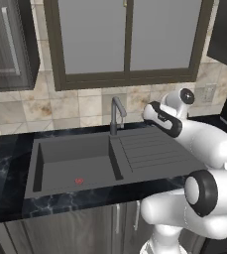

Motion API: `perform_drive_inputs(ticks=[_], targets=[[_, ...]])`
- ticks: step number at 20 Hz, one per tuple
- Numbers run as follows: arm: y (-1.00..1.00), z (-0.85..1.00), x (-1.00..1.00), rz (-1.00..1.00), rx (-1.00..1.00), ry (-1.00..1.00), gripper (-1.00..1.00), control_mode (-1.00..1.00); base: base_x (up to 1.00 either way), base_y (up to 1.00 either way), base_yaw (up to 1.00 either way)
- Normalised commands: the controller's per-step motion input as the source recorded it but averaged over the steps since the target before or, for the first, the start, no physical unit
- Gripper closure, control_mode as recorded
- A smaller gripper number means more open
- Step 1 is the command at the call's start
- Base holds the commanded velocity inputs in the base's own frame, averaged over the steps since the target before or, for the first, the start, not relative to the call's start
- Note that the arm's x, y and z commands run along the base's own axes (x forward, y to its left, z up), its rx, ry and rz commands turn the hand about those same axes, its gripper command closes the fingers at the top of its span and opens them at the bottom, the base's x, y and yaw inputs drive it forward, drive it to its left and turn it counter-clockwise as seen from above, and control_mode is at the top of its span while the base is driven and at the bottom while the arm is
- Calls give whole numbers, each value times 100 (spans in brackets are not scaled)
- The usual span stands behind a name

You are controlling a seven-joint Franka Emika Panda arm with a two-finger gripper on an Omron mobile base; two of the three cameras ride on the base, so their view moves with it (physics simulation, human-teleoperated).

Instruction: Soak the sponge with water for a few seconds and then drop it inside the sink.

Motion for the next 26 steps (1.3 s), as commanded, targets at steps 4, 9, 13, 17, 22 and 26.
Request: perform_drive_inputs(ticks=[4, 9, 13, 17, 22, 26], targets=[[3, 0, 1, -3, 4, -7, -100, -100, 0, 0, 0], [0, 0, 2, 0, 5, -1, -100, -100, 0, 0, 0], [0, 0, 5, 0, 8, 0, -100, -100, 0, 0, 0], [-1, 0, 1, 0, 10, 0, -100, -100, 0, 0, 0], [0, 0, 0, 0, 10, 0, -100, -100, 0, 0, 0], [0, -5, 0, 0, 6, -1, -100, -100, 0, 0, 0]])
